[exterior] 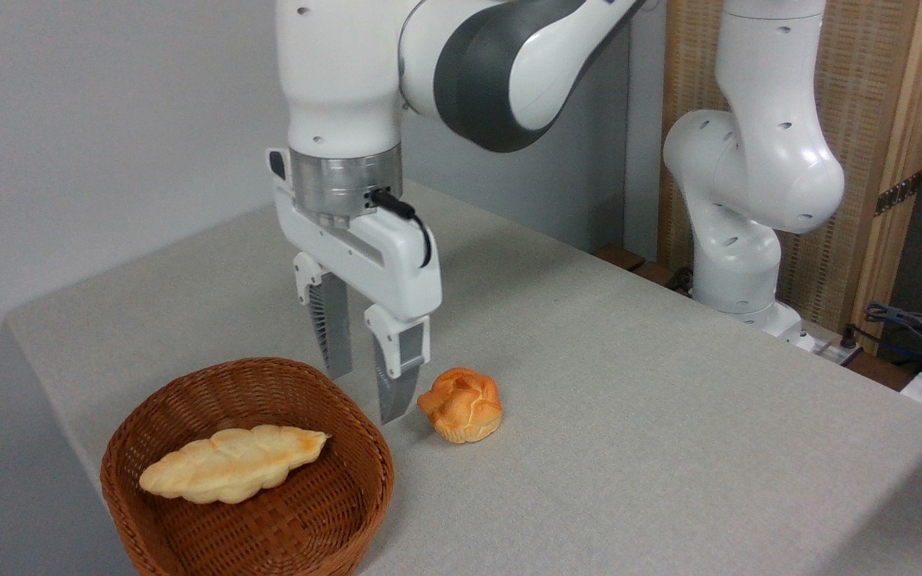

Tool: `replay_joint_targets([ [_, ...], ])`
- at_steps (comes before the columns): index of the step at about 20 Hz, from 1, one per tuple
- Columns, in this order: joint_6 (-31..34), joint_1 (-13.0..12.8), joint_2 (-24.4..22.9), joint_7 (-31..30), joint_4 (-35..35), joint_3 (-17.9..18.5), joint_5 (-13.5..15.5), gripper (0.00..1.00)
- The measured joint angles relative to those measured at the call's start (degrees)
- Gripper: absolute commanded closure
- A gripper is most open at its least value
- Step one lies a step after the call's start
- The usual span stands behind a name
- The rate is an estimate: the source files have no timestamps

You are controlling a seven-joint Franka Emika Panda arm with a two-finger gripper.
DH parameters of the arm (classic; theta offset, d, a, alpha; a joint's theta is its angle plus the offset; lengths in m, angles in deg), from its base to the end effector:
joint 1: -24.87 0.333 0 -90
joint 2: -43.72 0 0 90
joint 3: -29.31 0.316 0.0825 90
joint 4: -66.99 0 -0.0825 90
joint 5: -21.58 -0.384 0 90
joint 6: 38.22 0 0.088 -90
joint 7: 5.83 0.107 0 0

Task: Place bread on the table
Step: 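Move the open gripper over the long bread loaf in the basket and lower, then close the gripper on the long bread loaf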

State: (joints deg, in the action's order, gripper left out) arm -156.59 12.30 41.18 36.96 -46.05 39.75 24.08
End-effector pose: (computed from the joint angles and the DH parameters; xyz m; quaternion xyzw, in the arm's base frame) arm 0.5585 -0.0218 0.5008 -0.9252 0.3725 -0.0722 0.0013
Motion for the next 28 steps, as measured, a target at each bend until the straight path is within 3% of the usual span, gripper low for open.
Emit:
replay_joint_targets([
  [6,-6.64,-0.31,6.63,-0.01,4.46,-3.59,0.01,0.00],
  [14,-7.31,-0.52,14.81,-0.34,10.97,-7.87,0.04,0.00],
  [23,-11.85,-0.47,20.11,-0.35,11.30,-8.31,-0.10,0.00],
  [24,-12.07,-0.45,20.28,-0.35,11.39,-8.29,-0.19,0.07],
  [27,-12.11,-0.46,20.33,-0.35,11.47,-8.30,-0.36,0.70],
  [28,-12.11,-0.47,20.34,-0.35,11.47,-8.30,-0.65,0.78],
])
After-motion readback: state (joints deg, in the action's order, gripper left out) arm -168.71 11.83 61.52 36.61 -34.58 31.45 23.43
